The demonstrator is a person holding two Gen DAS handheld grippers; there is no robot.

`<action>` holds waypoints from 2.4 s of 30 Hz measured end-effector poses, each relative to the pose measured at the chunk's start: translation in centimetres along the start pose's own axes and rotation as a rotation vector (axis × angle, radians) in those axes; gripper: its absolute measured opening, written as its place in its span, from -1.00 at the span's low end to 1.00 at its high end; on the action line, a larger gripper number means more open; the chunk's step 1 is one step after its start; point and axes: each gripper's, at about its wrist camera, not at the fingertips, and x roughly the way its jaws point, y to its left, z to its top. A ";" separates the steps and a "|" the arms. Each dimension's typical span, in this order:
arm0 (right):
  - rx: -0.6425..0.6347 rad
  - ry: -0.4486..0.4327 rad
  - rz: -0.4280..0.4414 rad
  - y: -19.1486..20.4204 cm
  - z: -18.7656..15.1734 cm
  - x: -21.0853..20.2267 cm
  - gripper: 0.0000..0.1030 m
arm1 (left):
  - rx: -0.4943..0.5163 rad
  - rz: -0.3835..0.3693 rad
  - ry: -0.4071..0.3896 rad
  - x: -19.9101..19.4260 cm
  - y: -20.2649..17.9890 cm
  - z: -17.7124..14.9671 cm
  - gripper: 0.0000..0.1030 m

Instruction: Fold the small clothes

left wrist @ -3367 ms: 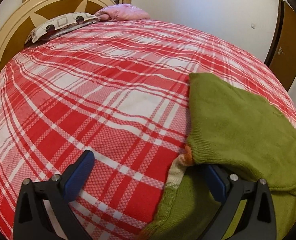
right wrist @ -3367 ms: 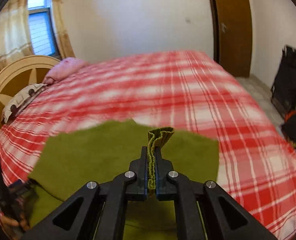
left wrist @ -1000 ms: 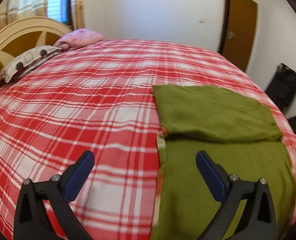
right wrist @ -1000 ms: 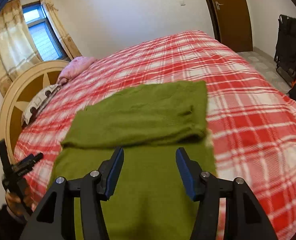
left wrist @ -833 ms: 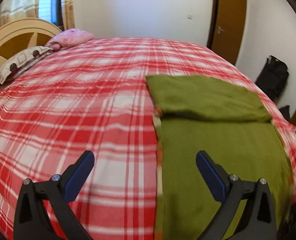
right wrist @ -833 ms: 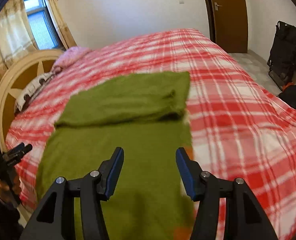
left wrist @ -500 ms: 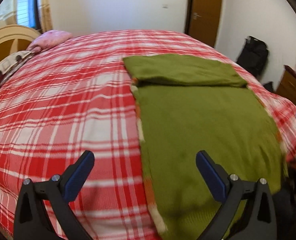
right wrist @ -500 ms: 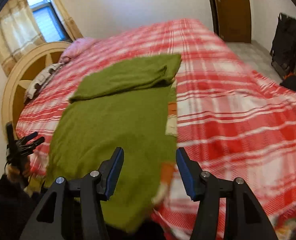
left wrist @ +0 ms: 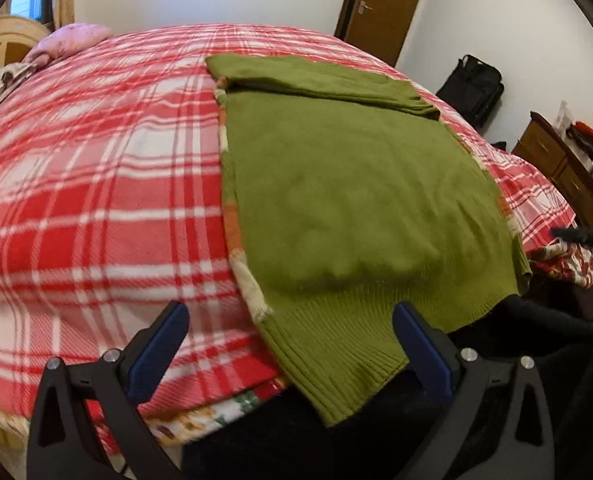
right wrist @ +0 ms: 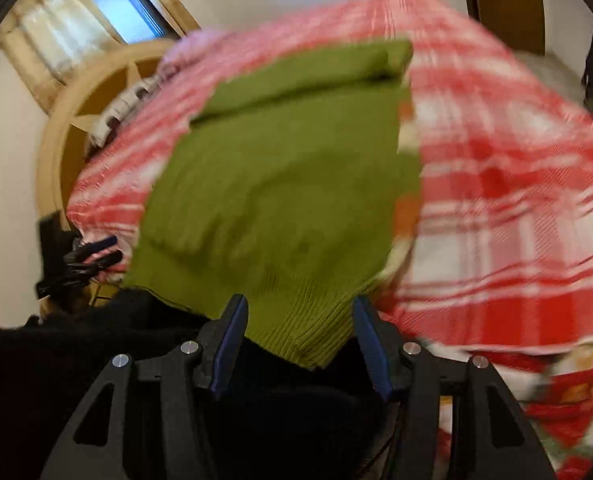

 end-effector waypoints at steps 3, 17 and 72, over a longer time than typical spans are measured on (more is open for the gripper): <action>0.062 0.043 0.036 -0.6 -0.6 1.4 0.08 | -0.006 -0.007 0.017 0.5 -0.4 -0.6 1.00; 0.082 0.165 -0.001 -0.1 -2.1 6.3 0.08 | -0.074 -0.107 0.134 3.6 -0.4 -2.0 0.26; 0.324 0.219 -0.010 -2.7 -1.4 7.8 -0.46 | -0.089 -0.226 0.000 -0.4 -0.9 2.5 -0.84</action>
